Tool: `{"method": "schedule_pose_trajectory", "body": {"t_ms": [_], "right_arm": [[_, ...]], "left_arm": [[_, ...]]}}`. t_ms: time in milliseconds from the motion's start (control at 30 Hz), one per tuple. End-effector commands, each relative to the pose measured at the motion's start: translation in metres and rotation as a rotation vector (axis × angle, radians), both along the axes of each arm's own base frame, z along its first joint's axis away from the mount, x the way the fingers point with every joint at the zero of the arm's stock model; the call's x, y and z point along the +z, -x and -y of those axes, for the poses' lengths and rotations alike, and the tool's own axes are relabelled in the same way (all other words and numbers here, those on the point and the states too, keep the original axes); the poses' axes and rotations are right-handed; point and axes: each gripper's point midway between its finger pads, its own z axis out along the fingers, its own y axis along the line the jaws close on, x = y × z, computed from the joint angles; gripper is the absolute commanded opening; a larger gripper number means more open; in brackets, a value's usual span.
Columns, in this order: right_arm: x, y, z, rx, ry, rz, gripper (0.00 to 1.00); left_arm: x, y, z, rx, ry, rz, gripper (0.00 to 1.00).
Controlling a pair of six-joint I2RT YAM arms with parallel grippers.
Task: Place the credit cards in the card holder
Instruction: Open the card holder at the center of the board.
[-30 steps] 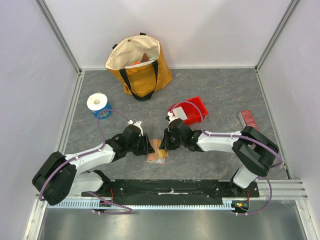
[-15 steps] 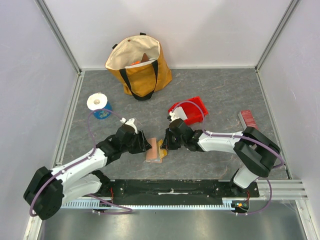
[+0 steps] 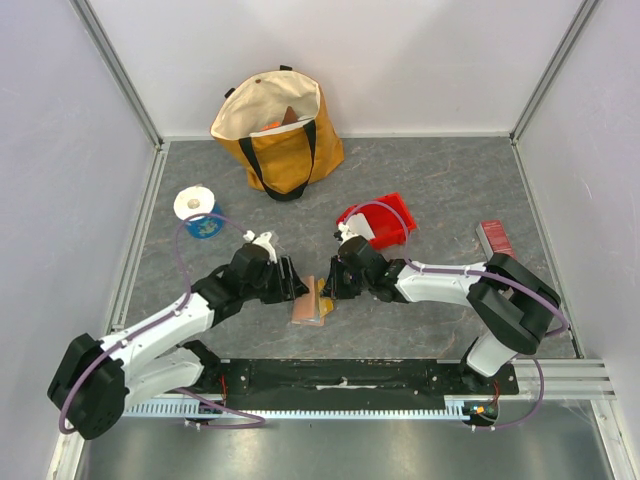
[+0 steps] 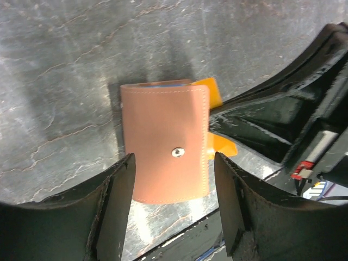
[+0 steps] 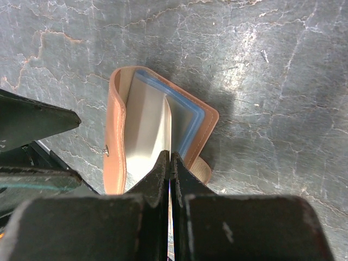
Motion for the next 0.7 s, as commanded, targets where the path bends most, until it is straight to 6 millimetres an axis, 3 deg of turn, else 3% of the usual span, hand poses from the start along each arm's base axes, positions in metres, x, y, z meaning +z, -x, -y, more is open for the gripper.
{"method": "schedule_pose_trajectory", "body": {"t_ms": [0,133,300,667], "right_arm": [[-0.015,0.003,0.007,0.005,0.045,-0.023,0.00],[-0.018,0.003,0.008,-0.002,0.050,-0.030,0.00],[-0.018,0.002,0.010,-0.011,0.062,-0.024,0.00],[-0.019,0.001,0.012,-0.017,0.070,-0.024,0.00]], "left_arm": [[0.035,-0.014,0.025,-0.098,0.045,0.083,0.66],[0.036,-0.016,0.031,-0.128,-0.044,0.062,0.68],[0.022,-0.015,0.028,-0.120,-0.201,0.032,0.69],[0.004,-0.001,0.027,-0.119,-0.401,-0.002,0.69]]}}
